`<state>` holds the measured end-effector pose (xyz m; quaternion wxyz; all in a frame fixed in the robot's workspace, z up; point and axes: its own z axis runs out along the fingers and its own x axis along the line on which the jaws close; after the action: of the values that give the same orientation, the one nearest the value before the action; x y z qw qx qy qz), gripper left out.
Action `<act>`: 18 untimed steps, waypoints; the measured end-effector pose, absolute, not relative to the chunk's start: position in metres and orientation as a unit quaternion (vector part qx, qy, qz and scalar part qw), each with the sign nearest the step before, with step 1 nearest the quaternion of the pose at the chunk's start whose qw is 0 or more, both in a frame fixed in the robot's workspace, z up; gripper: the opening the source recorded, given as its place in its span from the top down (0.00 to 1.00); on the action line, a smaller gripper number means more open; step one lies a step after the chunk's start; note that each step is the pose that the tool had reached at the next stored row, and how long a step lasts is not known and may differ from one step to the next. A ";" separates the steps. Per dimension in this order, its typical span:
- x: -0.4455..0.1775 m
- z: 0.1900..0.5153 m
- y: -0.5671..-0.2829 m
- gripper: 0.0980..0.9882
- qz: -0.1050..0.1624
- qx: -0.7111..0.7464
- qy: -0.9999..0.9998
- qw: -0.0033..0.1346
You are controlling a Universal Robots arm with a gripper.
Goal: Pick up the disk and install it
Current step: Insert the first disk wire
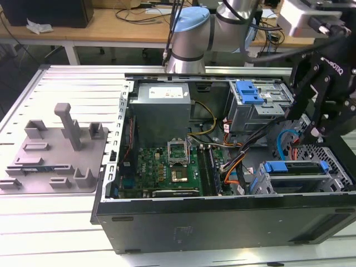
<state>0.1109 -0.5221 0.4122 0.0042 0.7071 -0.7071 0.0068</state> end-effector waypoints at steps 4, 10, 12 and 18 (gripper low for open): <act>0.111 0.412 -0.511 0.48 0.031 0.707 -0.706 0.029; 0.117 0.412 -0.470 0.48 0.088 0.702 -0.701 0.091; 0.123 0.411 -0.466 0.48 0.090 0.701 -0.701 0.095; 0.161 0.410 -0.460 0.71 0.091 0.701 -0.700 0.101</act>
<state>0.1608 -0.4601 0.4099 0.1011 0.7009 -0.7002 0.0908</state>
